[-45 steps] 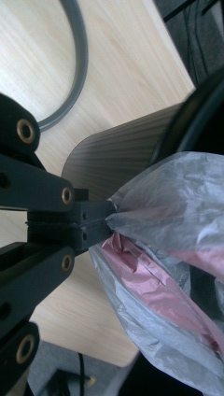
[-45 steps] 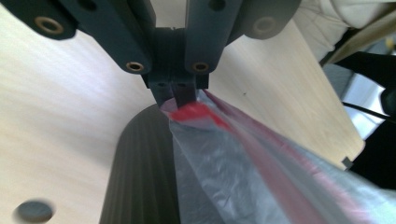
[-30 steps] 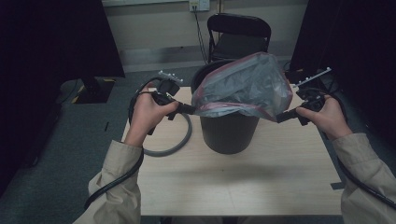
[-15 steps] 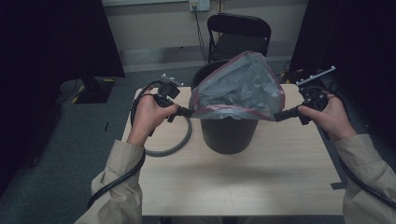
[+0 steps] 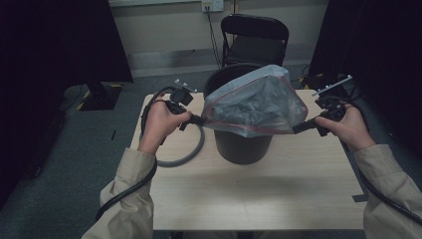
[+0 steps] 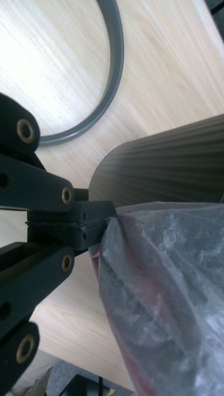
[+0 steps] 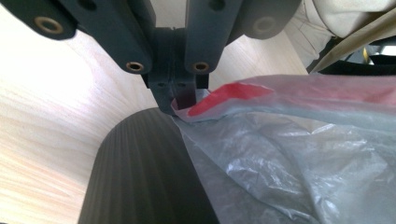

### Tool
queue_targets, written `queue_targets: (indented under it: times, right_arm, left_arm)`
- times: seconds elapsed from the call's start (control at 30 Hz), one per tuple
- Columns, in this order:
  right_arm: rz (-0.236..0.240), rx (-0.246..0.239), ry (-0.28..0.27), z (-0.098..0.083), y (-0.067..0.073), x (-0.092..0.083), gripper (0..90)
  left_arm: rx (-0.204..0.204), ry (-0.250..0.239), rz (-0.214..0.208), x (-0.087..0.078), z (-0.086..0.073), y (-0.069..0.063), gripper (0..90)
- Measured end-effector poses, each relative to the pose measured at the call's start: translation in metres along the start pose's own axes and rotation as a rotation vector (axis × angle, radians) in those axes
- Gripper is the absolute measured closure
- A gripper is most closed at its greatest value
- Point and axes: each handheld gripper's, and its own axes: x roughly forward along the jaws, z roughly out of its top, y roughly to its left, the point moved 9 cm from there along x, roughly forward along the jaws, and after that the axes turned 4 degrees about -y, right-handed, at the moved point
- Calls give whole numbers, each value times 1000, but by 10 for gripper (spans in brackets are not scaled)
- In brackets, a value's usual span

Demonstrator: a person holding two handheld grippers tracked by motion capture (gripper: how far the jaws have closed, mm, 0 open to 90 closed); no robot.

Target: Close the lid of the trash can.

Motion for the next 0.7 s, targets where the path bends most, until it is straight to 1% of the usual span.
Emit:
queue_targets:
  times: [0.07, 0.13, 0.2, 0.3, 0.33, 0.43, 0.47, 0.53, 0.57, 0.6, 0.63, 0.7]
  right_arm:
    - [6, 8, -9, -2, -2, -2, 900]
    - [-1, 11, -15, -3, -5, -5, 900]
    - [-4, 19, -22, -2, -7, -7, 900]
    - [-7, 21, -21, -2, -8, -7, 900]
    - [-12, 22, -21, -2, -8, -7, 900]
    - [-12, 22, -13, -3, -8, -6, 900]
    - [-12, 20, -15, -3, -7, -6, 900]
    - [-19, 8, -12, -3, -7, -7, 895]
    - [-26, 4, -11, -3, -7, -7, 856]
    - [-41, -2, -9, -2, -7, -7, 789]
    - [-58, -3, -2, -2, -7, -8, 746]
    - [-60, -15, -11, 0, -6, -10, 730]
  left_arm:
    - [-12, -11, 6, -2, 2, 1, 900]
    - [-20, -16, 9, -3, 2, 4, 900]
    - [-36, -18, 10, -3, 1, 7, 900]
    - [-30, -17, 13, -2, 0, 9, 900]
    - [-34, -21, 16, -2, 1, 8, 900]
    - [-19, -22, 22, -4, 1, 8, 900]
    - [-3, -23, 26, -5, 1, 9, 893]
    - [-3, -25, 29, -7, 1, 8, 882]
    - [-1, -24, 35, -8, 1, 7, 879]
    - [5, -23, 39, -9, 1, 7, 878]
    - [6, -23, 37, -10, 2, 6, 877]
    - [24, -22, 46, -13, 3, 6, 876]
